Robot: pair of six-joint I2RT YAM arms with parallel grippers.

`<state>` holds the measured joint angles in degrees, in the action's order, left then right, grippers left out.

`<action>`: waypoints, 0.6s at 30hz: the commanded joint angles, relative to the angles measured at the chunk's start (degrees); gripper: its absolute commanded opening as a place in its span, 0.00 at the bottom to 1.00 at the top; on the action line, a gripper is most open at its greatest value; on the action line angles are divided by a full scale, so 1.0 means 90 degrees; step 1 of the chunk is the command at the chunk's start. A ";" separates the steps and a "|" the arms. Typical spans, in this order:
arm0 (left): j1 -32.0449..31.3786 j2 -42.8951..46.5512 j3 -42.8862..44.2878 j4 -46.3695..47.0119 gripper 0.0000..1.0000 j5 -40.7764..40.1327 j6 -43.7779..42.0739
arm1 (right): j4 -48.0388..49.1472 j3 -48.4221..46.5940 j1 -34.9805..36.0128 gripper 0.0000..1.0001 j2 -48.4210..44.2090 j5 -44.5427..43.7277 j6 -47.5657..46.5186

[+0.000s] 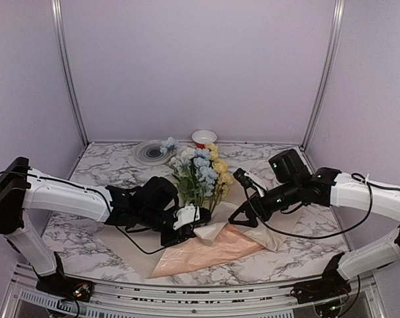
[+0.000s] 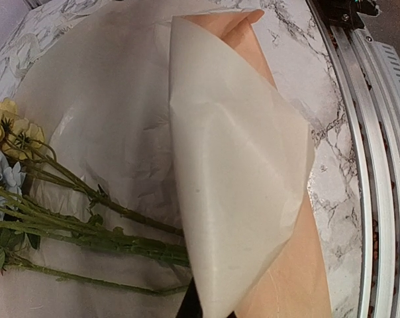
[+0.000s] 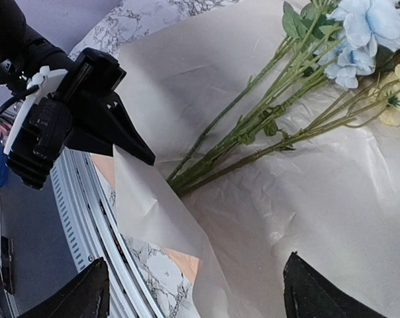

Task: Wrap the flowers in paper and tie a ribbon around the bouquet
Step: Fold the bottom corner of the flattened wrapping paper at the center of the board.

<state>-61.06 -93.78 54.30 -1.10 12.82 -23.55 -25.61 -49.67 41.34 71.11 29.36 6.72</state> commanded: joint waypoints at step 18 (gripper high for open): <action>0.0529 -0.0040 0.0347 -0.0230 0.00 0.0303 -0.0188 | -0.0263 0.1202 0.0150 0.57 0.1034 -0.0383 0.1365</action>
<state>-57.19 -96.07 56.23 -1.58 17.43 -23.81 -25.93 -40.84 42.26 80.20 25.58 12.75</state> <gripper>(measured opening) 0.004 0.560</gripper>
